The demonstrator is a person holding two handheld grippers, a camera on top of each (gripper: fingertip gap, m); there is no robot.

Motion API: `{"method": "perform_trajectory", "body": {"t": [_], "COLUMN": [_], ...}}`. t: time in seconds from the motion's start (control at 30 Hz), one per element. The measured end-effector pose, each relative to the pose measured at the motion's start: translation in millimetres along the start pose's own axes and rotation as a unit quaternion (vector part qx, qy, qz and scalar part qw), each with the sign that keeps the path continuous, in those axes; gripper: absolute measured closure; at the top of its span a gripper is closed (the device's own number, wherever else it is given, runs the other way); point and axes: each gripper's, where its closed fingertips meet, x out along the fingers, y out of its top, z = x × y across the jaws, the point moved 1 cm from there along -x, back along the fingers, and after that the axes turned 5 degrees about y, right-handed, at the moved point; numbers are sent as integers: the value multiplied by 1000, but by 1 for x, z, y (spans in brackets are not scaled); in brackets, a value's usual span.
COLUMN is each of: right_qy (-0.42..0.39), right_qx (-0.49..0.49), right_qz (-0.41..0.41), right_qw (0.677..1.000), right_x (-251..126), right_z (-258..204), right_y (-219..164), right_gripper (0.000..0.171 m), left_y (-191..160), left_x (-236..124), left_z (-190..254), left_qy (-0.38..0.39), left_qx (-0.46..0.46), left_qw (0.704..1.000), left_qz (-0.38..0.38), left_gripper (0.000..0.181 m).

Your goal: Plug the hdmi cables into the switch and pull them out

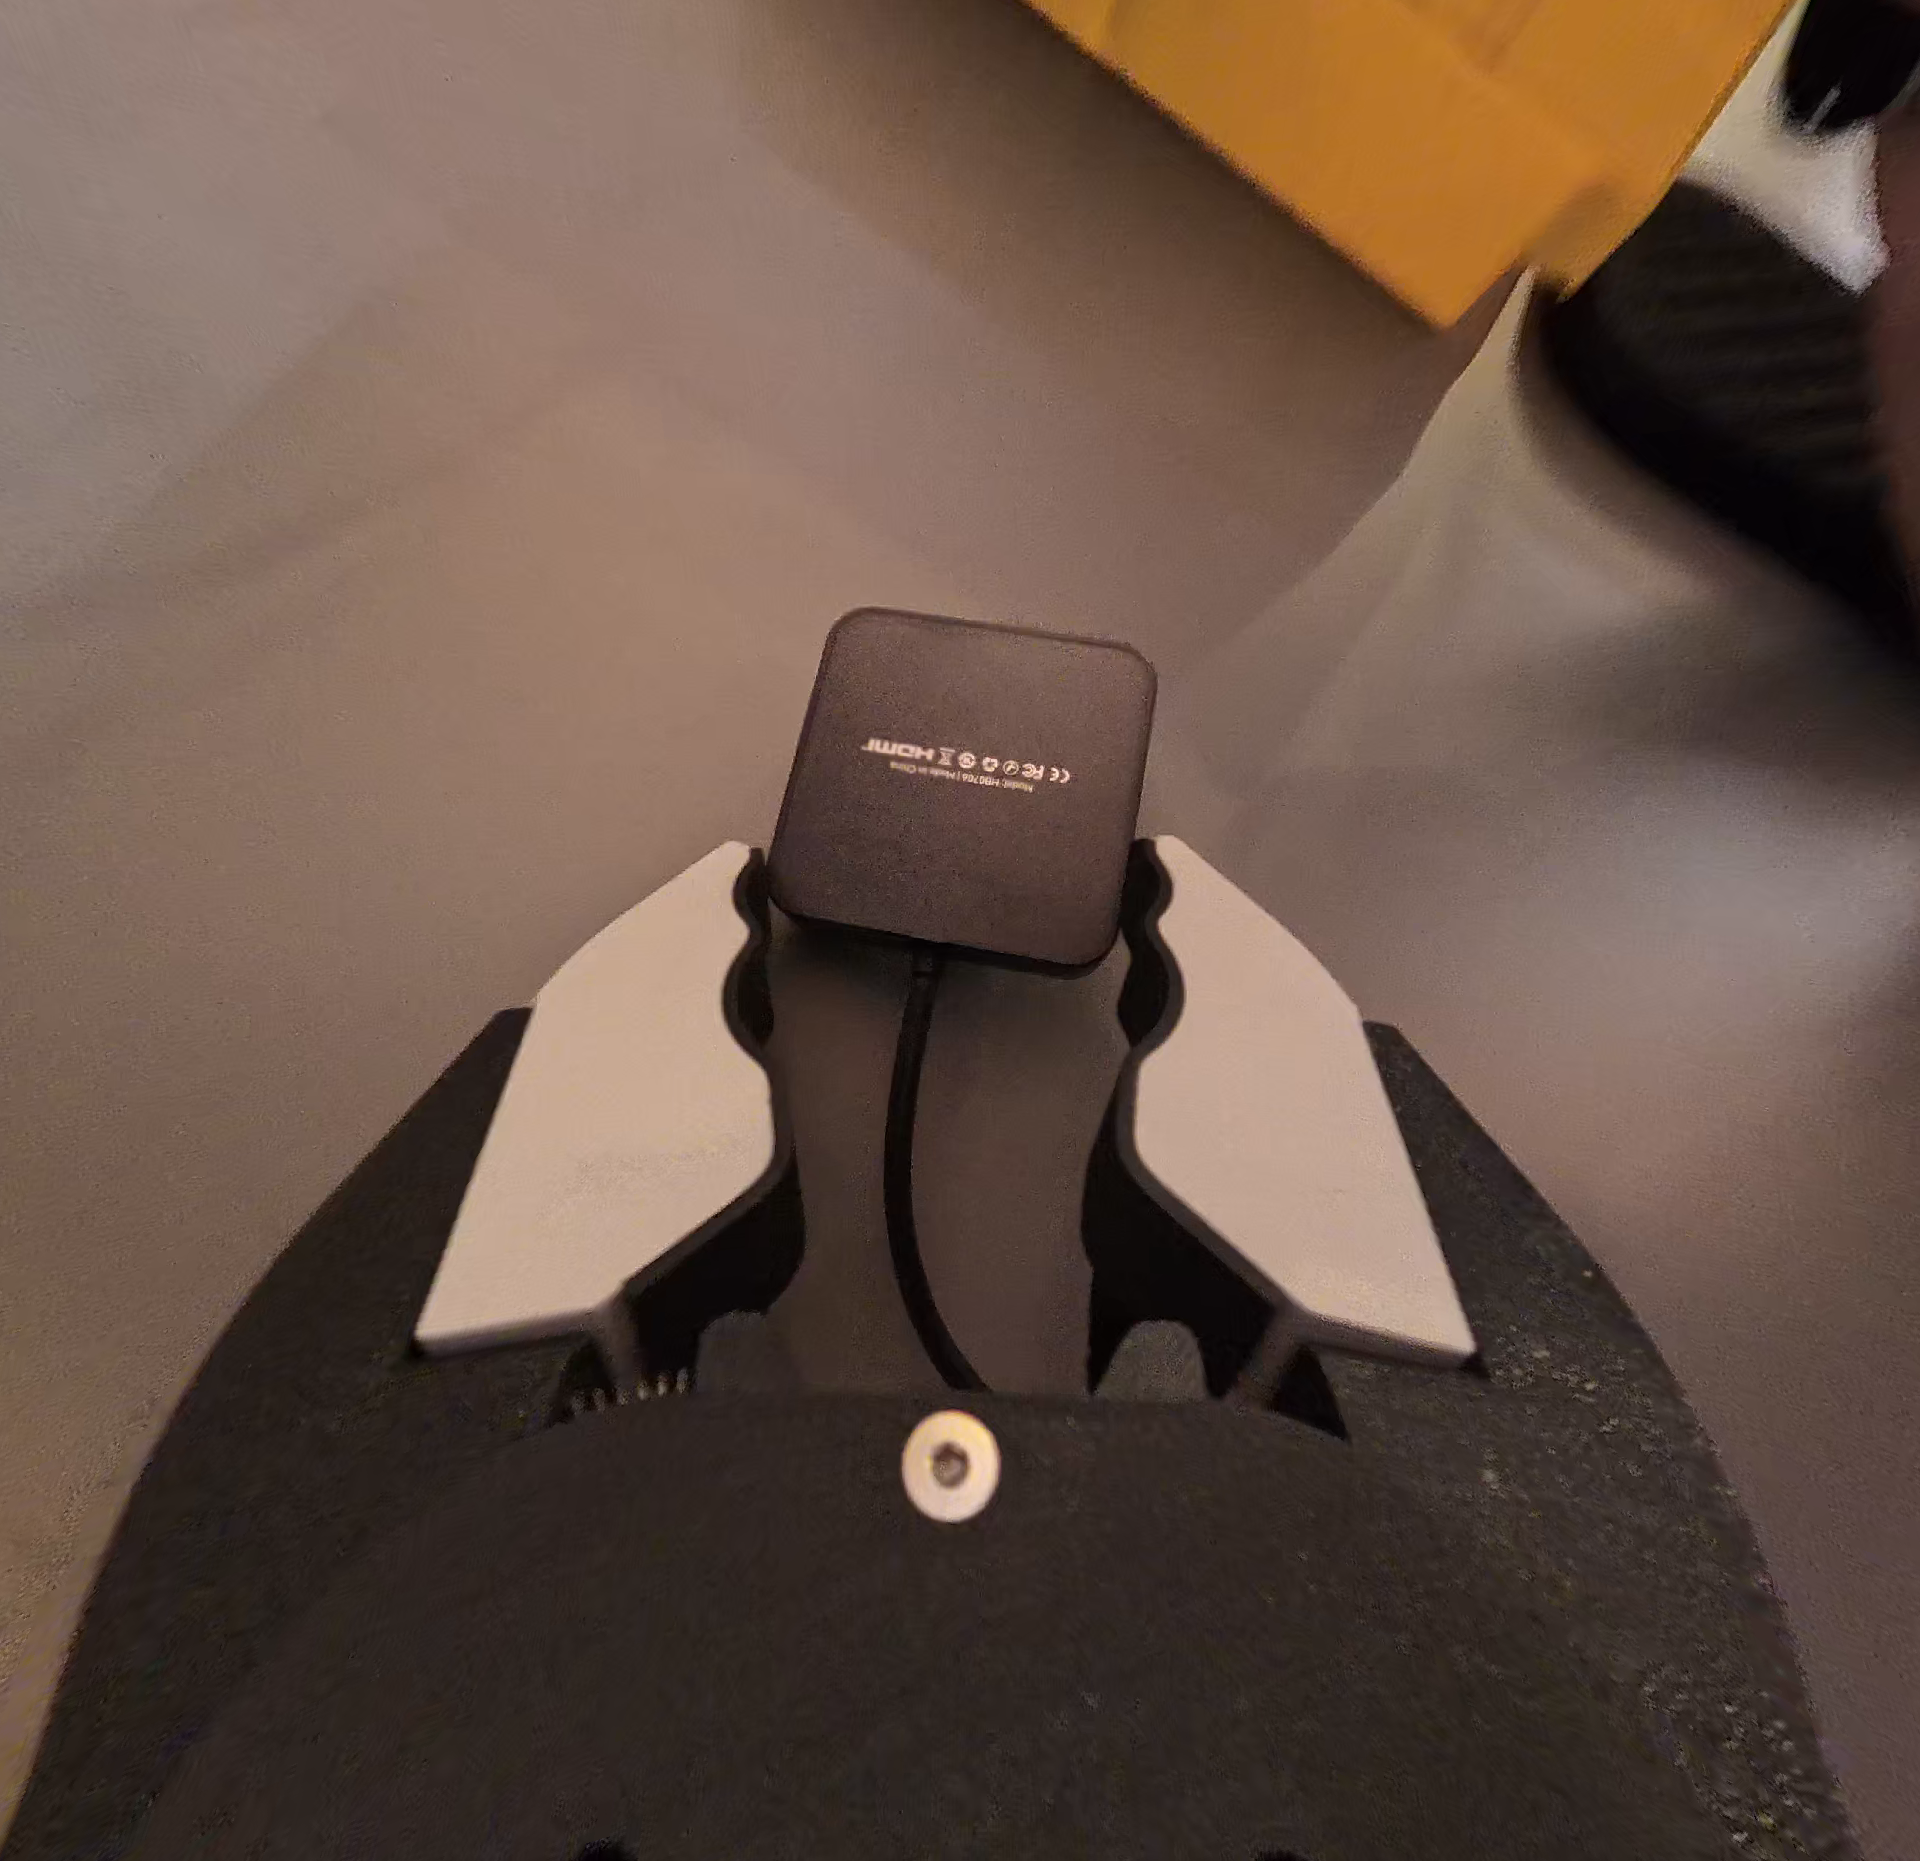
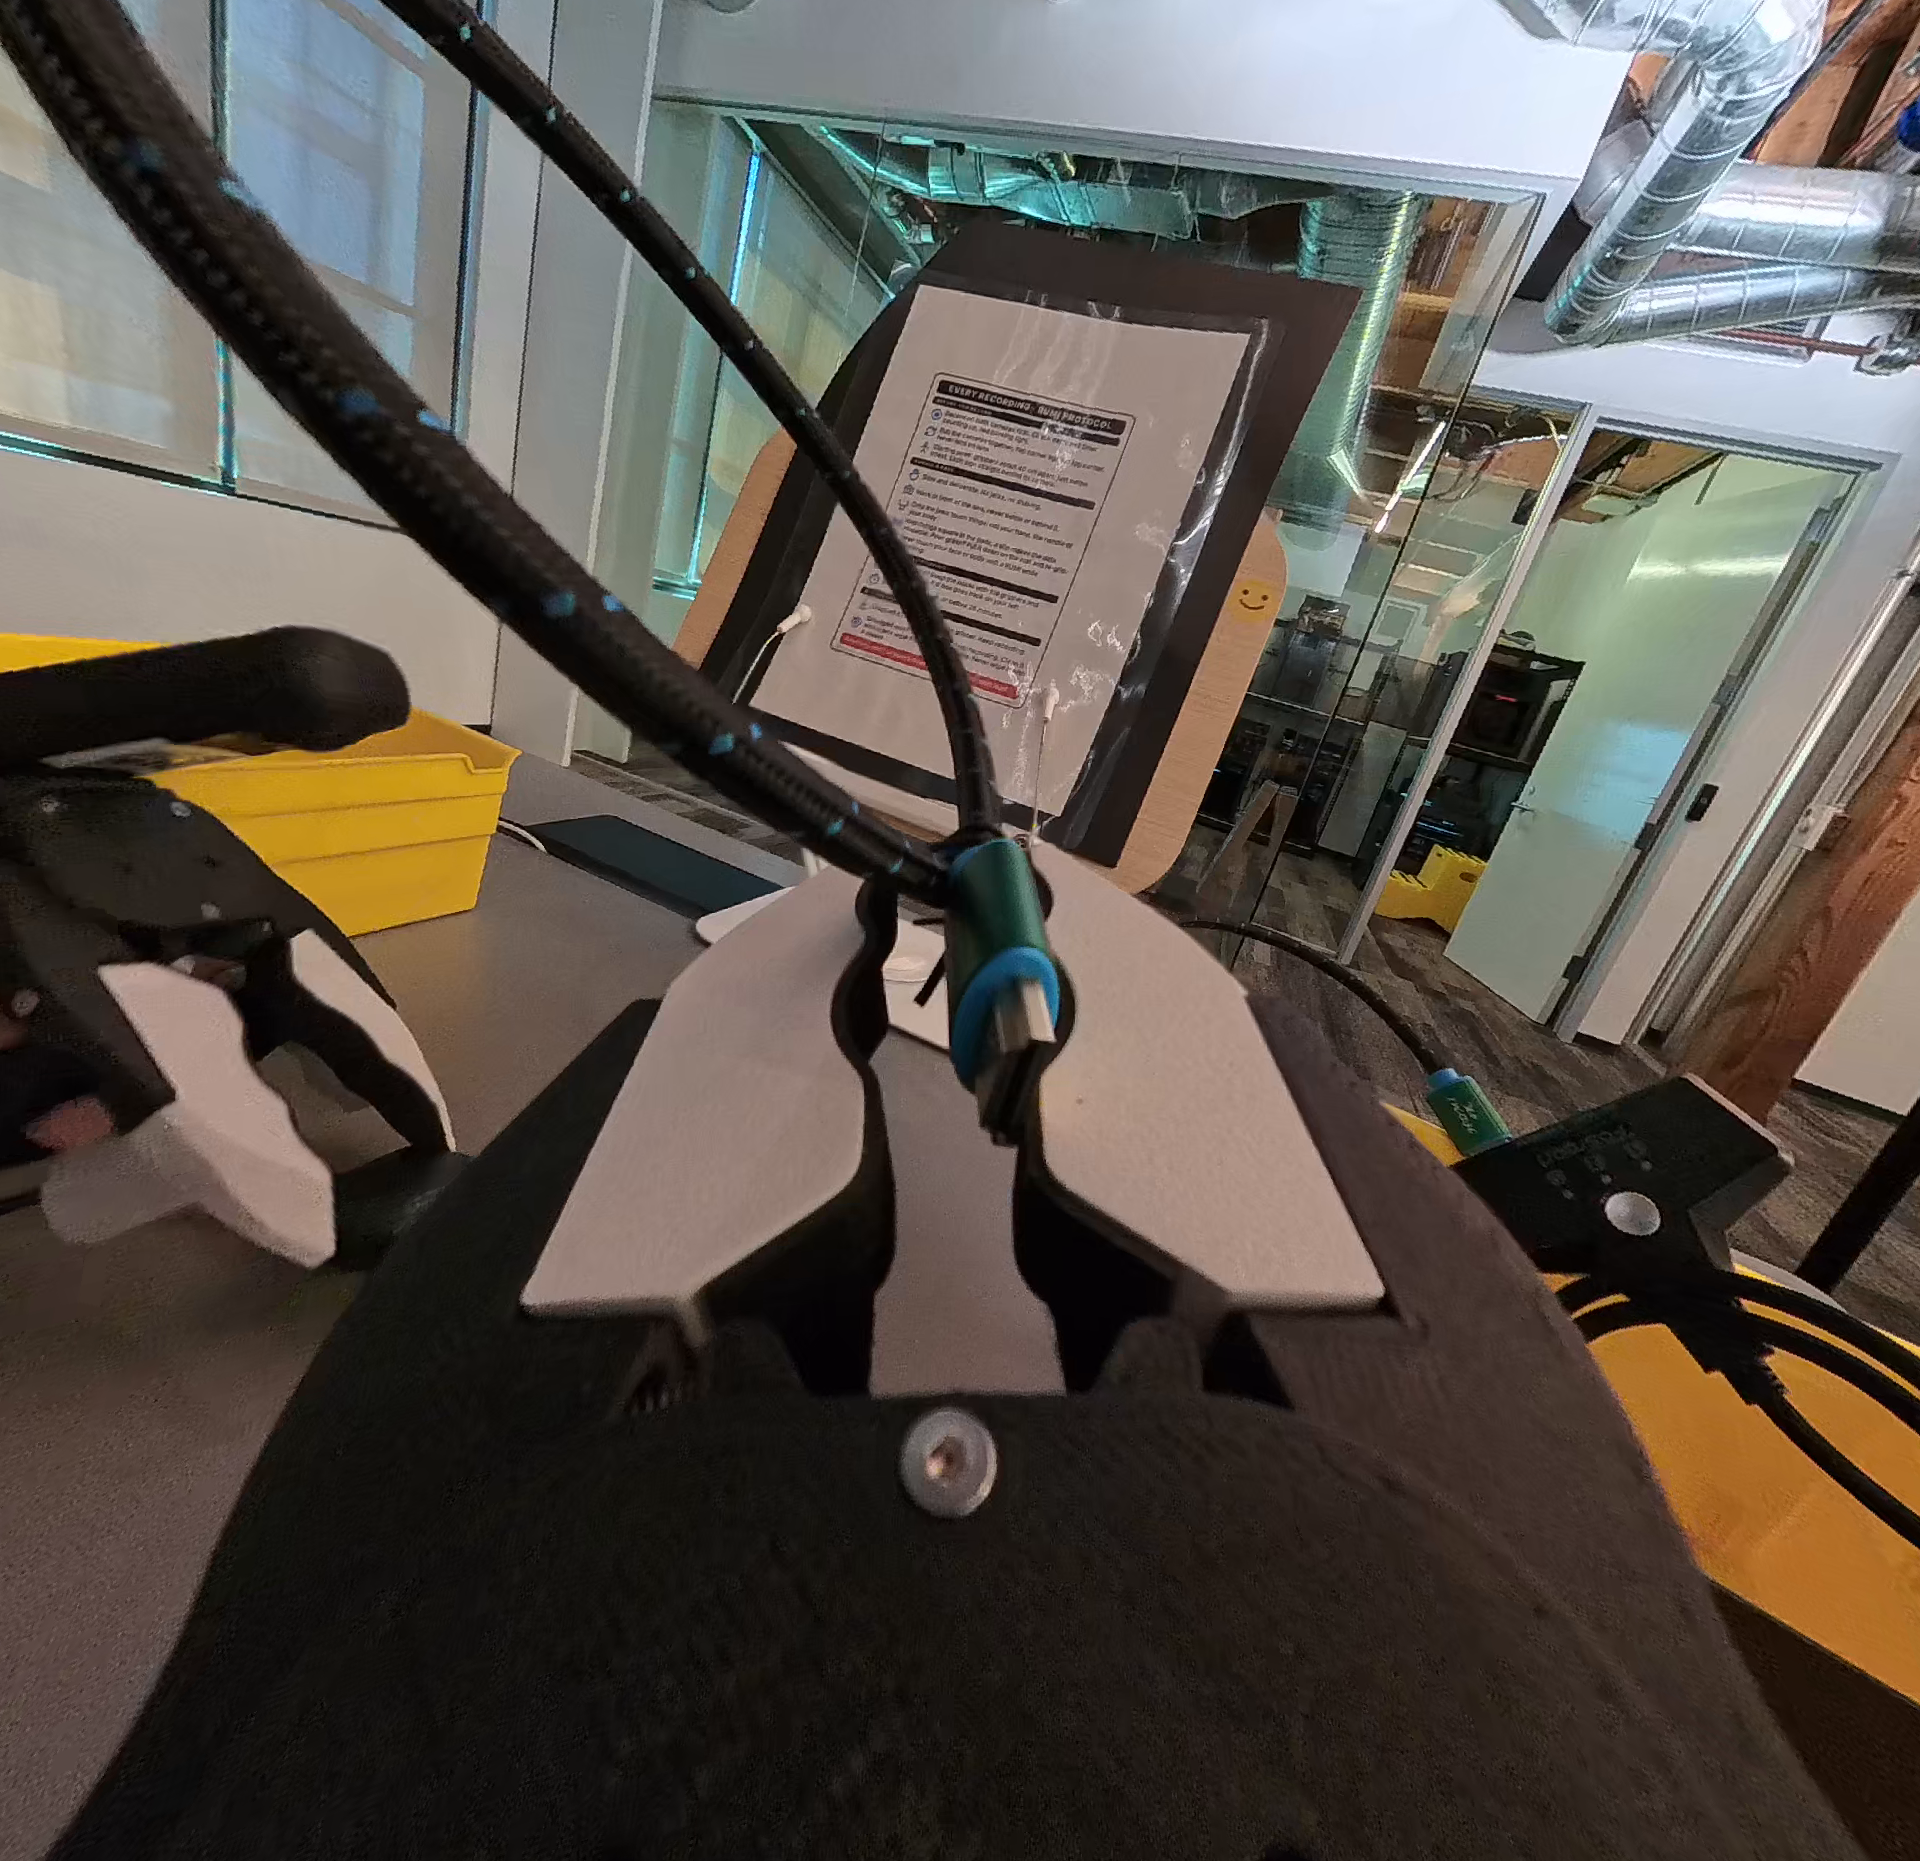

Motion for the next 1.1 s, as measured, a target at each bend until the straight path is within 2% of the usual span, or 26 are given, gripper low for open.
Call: {"method": "perform_trajectory", "body": {"t": [0.07,0.23,0.4,0.5,0.8,1.1], "right_qy": [6,52,149,193,227,214], "right_qx": [7,78,182,211,170,98], "right_qz": [-6,-19,-6,-7,-36,-52], "right_qw": [1000,995,972,958,958,970], "right_x": [2,7,11,14,23,26], "right_z": [-1,-14,-47,-66,-94,-100], "right_y": [-3,-13,-14,-19,-37,-43], "right_gripper": [149,149,149,150,150,149], "left_y": [7,19,38,49,57,63], "left_x": [-4,-15,-22,-24,-24,-28], "left_z": [2,-3,4,9,18,25], "left_qy": [-24,-6,-8,-21,-67,-79], "left_qx": [-49,-86,-125,-157,-237,-242], "left_qw": [998,995,987,979,955,950], "left_qz": [18,53,101,132,164,182], "left_gripper": [116,116,116,116,116,116]}}
